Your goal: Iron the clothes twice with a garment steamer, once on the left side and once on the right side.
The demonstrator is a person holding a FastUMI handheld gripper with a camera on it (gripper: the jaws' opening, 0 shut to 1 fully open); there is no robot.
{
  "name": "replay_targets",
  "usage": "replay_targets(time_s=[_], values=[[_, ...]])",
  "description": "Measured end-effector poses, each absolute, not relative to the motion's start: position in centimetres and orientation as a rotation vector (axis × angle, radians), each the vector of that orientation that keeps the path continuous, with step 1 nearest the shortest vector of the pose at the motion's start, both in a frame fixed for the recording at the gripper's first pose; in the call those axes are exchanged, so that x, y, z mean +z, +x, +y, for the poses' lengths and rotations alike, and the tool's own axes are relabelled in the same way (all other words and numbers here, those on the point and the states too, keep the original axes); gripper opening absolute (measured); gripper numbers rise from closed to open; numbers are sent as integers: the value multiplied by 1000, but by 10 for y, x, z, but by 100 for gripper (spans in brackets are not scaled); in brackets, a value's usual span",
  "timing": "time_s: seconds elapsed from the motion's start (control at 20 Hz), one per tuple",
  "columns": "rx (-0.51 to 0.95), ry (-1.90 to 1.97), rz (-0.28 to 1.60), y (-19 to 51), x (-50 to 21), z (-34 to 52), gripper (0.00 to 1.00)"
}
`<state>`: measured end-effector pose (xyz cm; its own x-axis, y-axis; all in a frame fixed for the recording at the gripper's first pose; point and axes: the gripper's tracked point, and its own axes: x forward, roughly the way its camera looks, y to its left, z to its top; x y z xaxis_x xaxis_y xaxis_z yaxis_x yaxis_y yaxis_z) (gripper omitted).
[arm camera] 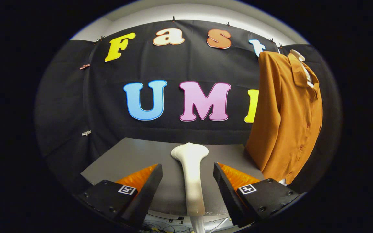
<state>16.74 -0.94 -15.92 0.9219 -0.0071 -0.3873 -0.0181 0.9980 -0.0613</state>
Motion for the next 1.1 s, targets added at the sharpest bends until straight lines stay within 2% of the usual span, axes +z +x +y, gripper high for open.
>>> replay_targets(time_s=[0.3,0.6,0.65,0.7,0.85,0.9,1.05,1.1], values=[[13,-59,593,198,-224,-18,99],[-5,-45,671,207,-247,-23,97],[-9,-43,682,209,-250,-24,92],[-17,-52,696,209,-253,-26,81],[-14,-59,710,209,-254,-26,71],[-5,-61,713,212,-258,-24,56],[-2,-87,701,212,-253,-25,43],[-2,-83,698,212,-254,-26,42]])
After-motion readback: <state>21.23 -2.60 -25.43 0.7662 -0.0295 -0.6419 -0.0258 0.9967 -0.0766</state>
